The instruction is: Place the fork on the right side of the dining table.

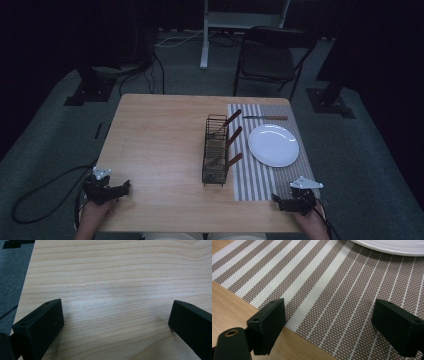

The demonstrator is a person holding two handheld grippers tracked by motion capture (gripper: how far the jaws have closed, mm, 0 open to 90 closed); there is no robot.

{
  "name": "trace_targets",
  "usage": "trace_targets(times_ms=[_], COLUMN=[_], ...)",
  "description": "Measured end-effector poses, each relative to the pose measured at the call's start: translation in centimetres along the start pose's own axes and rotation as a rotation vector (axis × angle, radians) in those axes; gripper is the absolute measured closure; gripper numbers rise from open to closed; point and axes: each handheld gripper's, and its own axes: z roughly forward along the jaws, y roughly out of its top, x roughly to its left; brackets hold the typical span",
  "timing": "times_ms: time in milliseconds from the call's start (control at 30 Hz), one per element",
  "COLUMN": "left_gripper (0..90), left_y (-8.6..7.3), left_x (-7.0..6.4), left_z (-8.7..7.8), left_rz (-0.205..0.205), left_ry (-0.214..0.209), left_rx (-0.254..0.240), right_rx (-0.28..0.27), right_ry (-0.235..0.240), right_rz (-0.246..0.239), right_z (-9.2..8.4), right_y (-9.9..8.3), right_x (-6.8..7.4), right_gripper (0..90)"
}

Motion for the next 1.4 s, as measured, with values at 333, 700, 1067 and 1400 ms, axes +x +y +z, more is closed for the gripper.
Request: trace_targets(times_ms=[333, 700, 1067, 1400], left_gripper=[0.3, 0.3, 0.2, 0.2], left_y=[0.0, 0.0, 0.0, 0.0], left_x=[0.0, 0.0, 0.0, 0.0], left_z=[0.0, 0.0, 0.0, 0.0], left_rz=[-0.002, 0.0, 0.0, 0.0], left_ry=[0.0, 0.0, 0.0, 0.0], left_rx=[-0.001, 0.0, 0.0, -0.002], right_rx=[0.012, 0.048, 0.066, -0.004], right_ry=[0.008, 0.006, 0.044, 0.129], right_rz=[-0.004, -0.006, 0.015, -0.004], right_z=[0.0, 0.0, -0.6, -1.9], right_y=[0.2, 0.6, 1.1, 4.0], right_x=[-0.1, -0.1, 0.7, 2.4], right_gripper=[11.7, 11.8, 21.0, 23.3])
